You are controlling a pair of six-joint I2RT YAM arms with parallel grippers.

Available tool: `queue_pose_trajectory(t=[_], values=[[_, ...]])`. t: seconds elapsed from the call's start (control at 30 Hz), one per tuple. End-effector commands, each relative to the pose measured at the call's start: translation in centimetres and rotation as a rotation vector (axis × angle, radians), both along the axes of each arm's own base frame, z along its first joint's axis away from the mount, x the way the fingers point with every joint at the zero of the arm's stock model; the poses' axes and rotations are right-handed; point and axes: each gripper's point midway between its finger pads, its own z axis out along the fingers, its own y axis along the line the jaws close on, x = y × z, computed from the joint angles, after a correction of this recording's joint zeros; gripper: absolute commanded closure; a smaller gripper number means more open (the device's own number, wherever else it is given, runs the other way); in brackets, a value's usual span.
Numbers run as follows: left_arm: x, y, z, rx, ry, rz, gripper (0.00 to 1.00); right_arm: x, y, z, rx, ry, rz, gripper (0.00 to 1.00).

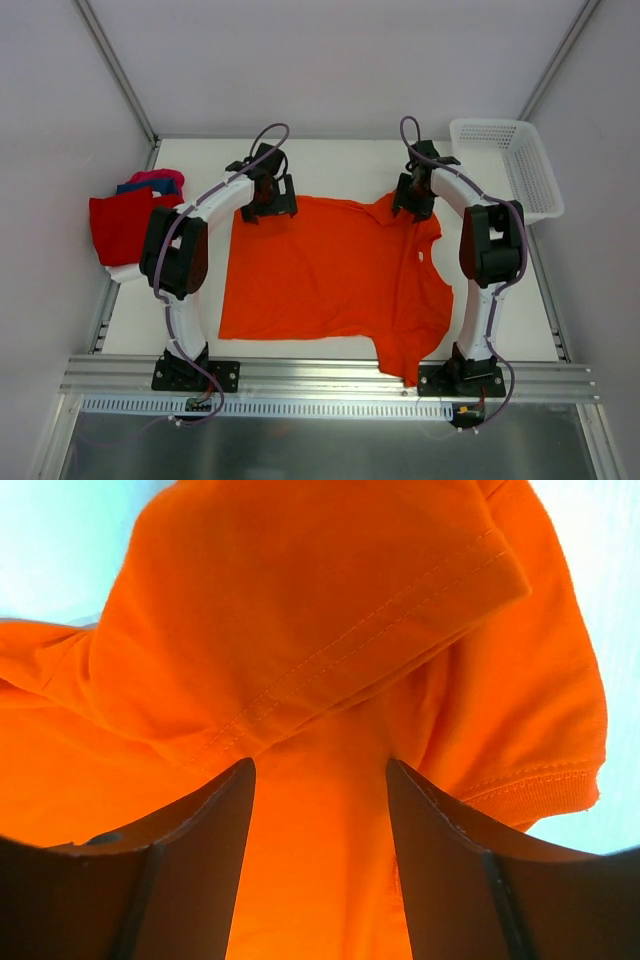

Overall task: Fold and stack the t-shirts
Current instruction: Flatten the tshirt out

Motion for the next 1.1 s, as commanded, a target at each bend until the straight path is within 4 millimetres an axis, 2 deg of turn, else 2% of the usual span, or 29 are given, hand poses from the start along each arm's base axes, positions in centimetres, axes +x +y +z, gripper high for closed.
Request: queue_pose_trajectory(t=[0.0, 0.3, 0.4, 0.53, 0.63, 0.67, 0.77, 0.87, 0.97, 1.07], values=[[-0.1, 0.4, 1.0, -0.010, -0.028, -0.015, 0.01, 0.6, -0.5, 1.3, -0.023, -0.035, -0.001, 0.42], [-0.7, 1.3, 2.3, -0.011, -0.059, -0.015, 0.01, 2.9, 0.2, 0.2, -0.005, -0.038, 0.002, 0.43], [-0.9, 1.4, 2.3, -0.009, -0.059, -0.018, 0.01, 3.6, 0.6, 0.3, 0.006, -0.046, 0.002, 0.43], [-1.0, 1.4, 2.1, -0.013, -0.055, -0.020, 0.01, 4.0, 0.7, -0.6, 0.001, -0.022, 0.005, 0.43], [-1.1, 1.3, 2.0, -0.021, -0.050, -0.027, 0.01, 4.1, 0.5, -1.0, -0.010, -0.020, 0.004, 0.56], [-1.2, 1.3, 2.1, -0.020, -0.050, -0.025, 0.01, 4.2, 0.5, -0.9, -0.009, -0.021, 0.006, 0.70], [-1.3, 1.4, 2.0, -0.021, -0.048, -0.024, 0.01, 4.4, 0.5, -0.9, -0.010, -0.023, 0.006, 0.97], [-1.3, 1.3, 1.8, -0.022, -0.046, -0.027, 0.01, 4.5, 0.7, -0.3, -0.007, -0.025, 0.014, 0.99], [-1.4, 1.2, 1.5, -0.025, -0.037, -0.033, 0.01, 4.7, 0.8, 1.2, 0.003, -0.051, 0.022, 1.00], [-1.4, 1.0, 1.0, -0.033, -0.023, -0.036, 0.01, 5.1, 0.8, 3.7, -0.001, -0.086, 0.041, 0.95]])
